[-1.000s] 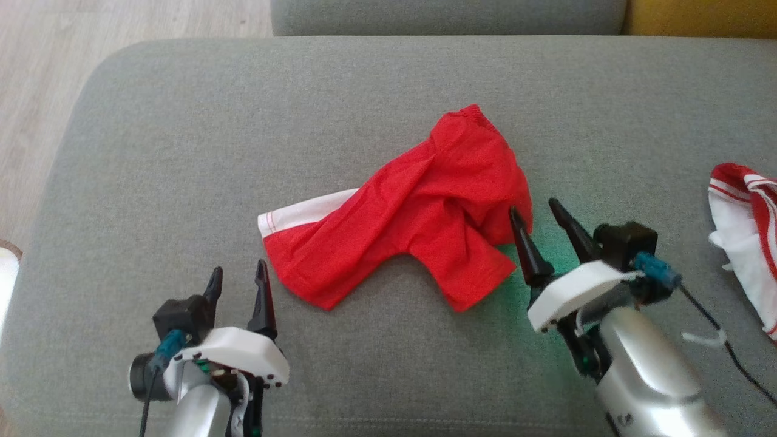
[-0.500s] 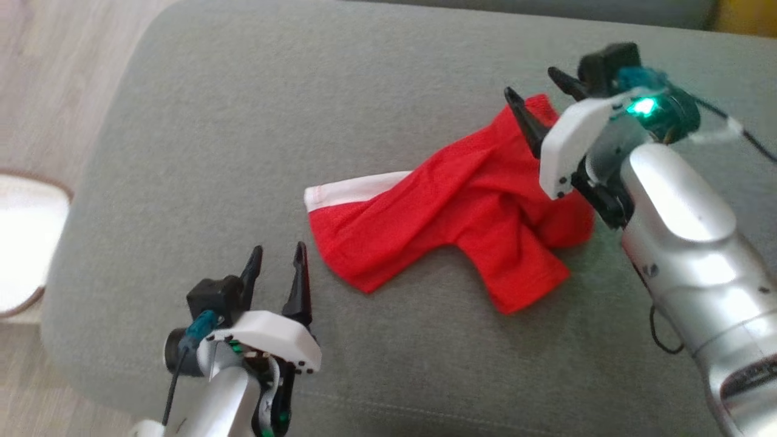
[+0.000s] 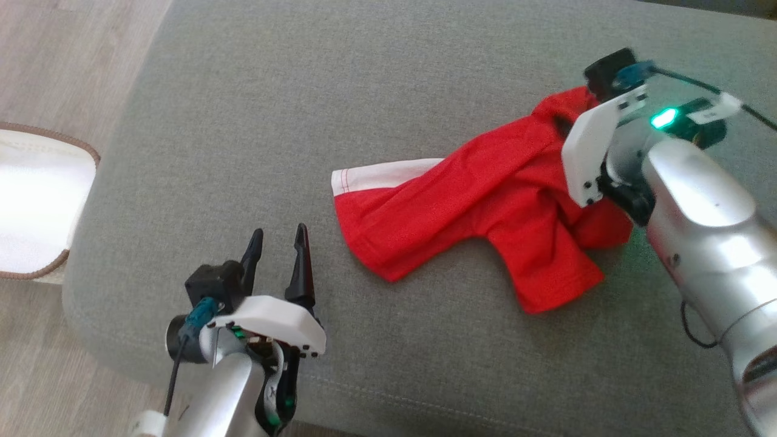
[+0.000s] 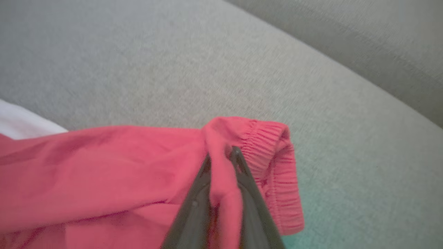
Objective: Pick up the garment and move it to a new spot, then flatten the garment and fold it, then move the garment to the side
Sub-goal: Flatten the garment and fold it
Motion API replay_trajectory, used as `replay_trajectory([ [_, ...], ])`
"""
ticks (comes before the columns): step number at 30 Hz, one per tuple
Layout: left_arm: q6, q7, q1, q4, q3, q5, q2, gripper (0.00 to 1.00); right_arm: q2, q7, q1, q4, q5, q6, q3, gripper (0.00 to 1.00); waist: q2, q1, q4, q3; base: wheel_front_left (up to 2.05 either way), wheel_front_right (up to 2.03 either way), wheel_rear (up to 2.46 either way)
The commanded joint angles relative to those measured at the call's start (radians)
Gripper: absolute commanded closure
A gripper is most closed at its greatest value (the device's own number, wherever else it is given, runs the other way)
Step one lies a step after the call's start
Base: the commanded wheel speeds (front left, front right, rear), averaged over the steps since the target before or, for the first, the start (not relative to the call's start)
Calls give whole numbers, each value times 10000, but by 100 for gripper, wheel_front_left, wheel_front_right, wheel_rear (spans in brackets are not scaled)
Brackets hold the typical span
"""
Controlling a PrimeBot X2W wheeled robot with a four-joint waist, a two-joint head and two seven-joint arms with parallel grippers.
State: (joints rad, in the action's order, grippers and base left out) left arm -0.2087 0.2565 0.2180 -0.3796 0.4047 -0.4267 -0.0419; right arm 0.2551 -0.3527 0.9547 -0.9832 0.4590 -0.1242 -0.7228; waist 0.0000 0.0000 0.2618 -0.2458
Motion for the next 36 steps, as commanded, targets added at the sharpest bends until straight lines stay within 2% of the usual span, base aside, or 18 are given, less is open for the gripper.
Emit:
replay_trajectory([
  [1,-38,53,386,340,-373,-16,-84,0,57,558,375,373,78,-65,42,100,0,0,-39,-9,0,0,0],
  [5,-4,53,432,458,-349,58,-84,0,-178,2866,963,637,-129,-65,532,100,0,0,-12,78,0,0,0],
  [10,62,53,364,350,-236,23,-84,0,-1191,5381,1888,712,-307,-65,1102,100,0,0,206,495,0,0,0],
  [13,76,53,279,307,-223,54,-84,0,-1648,5991,2404,803,-218,-65,1400,100,0,0,348,756,0,0,0],
  [16,103,53,103,268,-389,149,-84,0,-1947,6133,2277,1487,182,-65,1735,100,0,0,284,982,0,0,0],
  [21,169,53,-152,303,-660,364,-83,0,-1953,6141,292,3336,619,-65,2363,100,0,0,-243,1113,0,0,0],
  [24,221,53,-237,312,-725,411,-83,0,-1487,6142,-1835,4229,477,-65,2882,100,0,0,-627,1050,0,0,0],
  [26,251,53,-205,323,-708,435,-83,0,-1019,6143,-3332,4541,166,-65,3361,100,0,0,-855,936,0,0,0],
  [27,251,53,-205,323,-708,435,-83,0,-1019,6143,-3332,4541,166,-65,3361,100,0,0,-855,936,0,0,0],
  [30,270,53,-69,323,-663,458,-83,0,-532,6143,-5293,4865,-440,-65,4303,100,0,0,-1139,773,0,0,0],
  [32,280,53,7,293,-676,507,-83,0,-417,6143,-6252,5031,-900,-65,4803,100,0,0,-1350,695,0,0,0],
  [36,289,53,67,224,-773,610,-83,0,-598,6144,-7359,5122,-1616,-65,5696,100,0,0,-1746,720,0,0,0],
])
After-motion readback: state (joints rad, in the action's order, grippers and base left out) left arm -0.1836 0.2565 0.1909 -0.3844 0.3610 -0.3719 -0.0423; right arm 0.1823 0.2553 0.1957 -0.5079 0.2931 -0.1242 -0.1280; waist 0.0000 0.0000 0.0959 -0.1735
